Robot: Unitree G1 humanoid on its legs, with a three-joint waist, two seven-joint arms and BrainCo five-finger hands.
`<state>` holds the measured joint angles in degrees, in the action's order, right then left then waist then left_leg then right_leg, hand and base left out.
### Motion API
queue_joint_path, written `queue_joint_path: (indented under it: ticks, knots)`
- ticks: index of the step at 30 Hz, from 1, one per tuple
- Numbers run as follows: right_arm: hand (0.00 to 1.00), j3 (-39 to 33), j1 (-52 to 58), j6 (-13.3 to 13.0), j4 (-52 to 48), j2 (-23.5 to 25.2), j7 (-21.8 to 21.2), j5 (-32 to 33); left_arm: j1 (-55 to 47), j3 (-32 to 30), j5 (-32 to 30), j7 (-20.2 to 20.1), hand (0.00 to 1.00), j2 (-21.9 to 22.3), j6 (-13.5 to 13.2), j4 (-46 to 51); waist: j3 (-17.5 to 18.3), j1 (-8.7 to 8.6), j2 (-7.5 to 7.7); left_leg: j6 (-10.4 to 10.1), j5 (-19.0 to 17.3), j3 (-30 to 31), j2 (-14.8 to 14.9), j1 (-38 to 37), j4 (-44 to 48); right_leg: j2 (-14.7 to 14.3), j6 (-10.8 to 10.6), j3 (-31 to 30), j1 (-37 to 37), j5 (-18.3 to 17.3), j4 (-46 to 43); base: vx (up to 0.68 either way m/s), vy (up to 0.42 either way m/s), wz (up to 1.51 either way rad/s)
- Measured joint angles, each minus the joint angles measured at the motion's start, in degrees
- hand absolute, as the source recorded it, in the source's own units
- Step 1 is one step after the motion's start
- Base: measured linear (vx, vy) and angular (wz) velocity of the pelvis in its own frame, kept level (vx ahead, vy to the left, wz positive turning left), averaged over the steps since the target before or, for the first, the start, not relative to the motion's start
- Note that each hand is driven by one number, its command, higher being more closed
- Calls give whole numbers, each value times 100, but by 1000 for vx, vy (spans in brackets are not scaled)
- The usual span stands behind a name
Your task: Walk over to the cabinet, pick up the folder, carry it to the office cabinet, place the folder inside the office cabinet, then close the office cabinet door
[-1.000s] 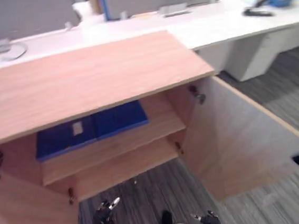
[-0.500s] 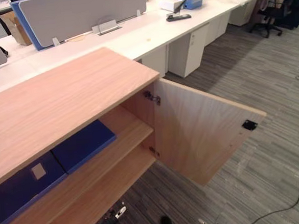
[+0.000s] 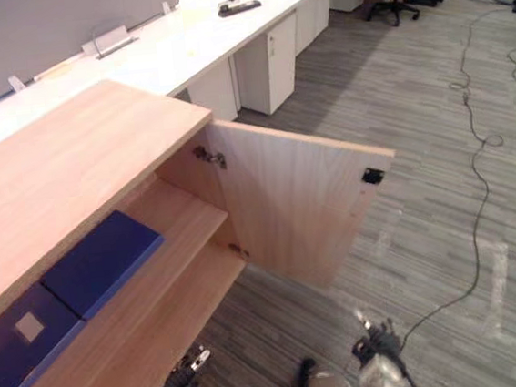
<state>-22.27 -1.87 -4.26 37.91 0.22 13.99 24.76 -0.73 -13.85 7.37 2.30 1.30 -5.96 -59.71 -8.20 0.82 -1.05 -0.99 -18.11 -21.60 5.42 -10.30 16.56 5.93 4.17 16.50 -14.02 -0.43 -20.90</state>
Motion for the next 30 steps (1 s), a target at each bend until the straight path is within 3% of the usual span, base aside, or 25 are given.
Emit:
queue_joint_path:
  ticks: [1, 2, 3, 4, 6, 8, 9, 10, 11, 16, 21, 26, 30]
  knots:
    - [0, -91, -363, -50, -17, -97, 65, -18, -25, 129, 4, 0, 0, 29, -3, -113, 51, 88, -287, -43, 255, 248, 58, 76, -460, -270, -59, -29, 26, 40, 117, -119, 9, -69]
    - [0, -174, -469, -93, -157, -230, 162, -30, -52, 333, 2, 4, 0, -50, -1, -97, 56, -41, -170, -98, 382, 270, -50, 79, -555, 319, -210, 214, -126, -777, -1336, -96, 1, -32]
    - [0, -226, -466, -132, -166, -322, 212, -78, -65, 493, 0, 3, 0, -127, 0, -87, 93, -63, -109, -108, 458, 343, -139, 11, -673, 553, -530, 259, 36, -990, -1397, 23, -35, 25]
    - [0, -268, -530, -159, -166, -473, 253, -146, -97, 608, -6, -5, 0, -299, 0, -63, 142, -21, 59, -199, 528, 343, -229, -55, -808, 638, -733, 153, 351, -1248, -796, 121, -151, 3]
    - [0, -206, -662, -165, -282, -658, 253, -194, -257, 600, -3, 5, 0, -329, 74, -200, 229, -11, -161, -214, 718, 344, 23, 25, -812, 152, -568, 106, 585, -868, -121, 149, -200, -42]
    - [0, -113, -673, -166, -466, -692, 260, -361, -333, 581, 112, 23, 0, -390, 76, -146, 176, 19, -22, -240, 679, 453, 75, 104, -583, 67, -440, 48, 793, -764, 176, 63, -124, -32]
    - [0, -109, -688, -172, -567, -757, 254, -379, -350, 613, 136, 21, 0, -387, 76, -134, 201, -3, -21, -253, 635, 712, -3, 109, -840, 21, -421, 47, 936, -681, 376, -26, -70, -7]
    - [0, -94, -698, -176, -603, -812, 241, -390, -364, 627, 144, 21, 0, -372, 76, -121, 213, -8, -38, -249, 704, 788, -13, 131, -986, -3, -430, 49, 981, -651, 443, -91, -33, -9]
    - [0, -20, -706, -182, -635, -932, 218, -461, -433, 690, 162, 21, 0, -370, 69, -25, 222, 1, -51, -268, 994, 882, -21, 205, -1130, -54, -452, 34, 1038, -626, 496, -63, 28, -7]
    - [0, 398, -975, -188, -657, -1296, 63, -570, -529, 837, 253, 4, 0, -422, 54, 109, 320, -11, -48, -229, 1084, 912, -105, 259, -1235, -68, -587, 23, 1149, -239, 1078, -32, 79, -1]
    - [0, 1414, -2079, -190, -154, -1770, -276, -597, -571, 1069, 267, -25, 0, -546, 41, 229, 325, 58, -45, -156, 1147, 966, -222, 326, -1235, -37, -643, 45, 1368, 151, 1641, -76, 59, 5]
    - [0, 2048, -2702, -203, 197, -1822, -589, -798, -653, 1119, 271, -36, 0, -636, -7, 347, 329, 167, -24, -105, 1252, 1130, -307, 330, -1302, -12, -659, 182, 1565, 369, 1996, -88, 12, 15]
    - [0, 2240, -2906, -236, 587, -2052, -590, -807, -693, 1120, 363, -71, 0, -706, -26, 355, 306, 171, 12, -76, 1404, 1273, -372, 338, -1459, 18, -658, 317, 1636, 495, 2152, -104, -3, 18]
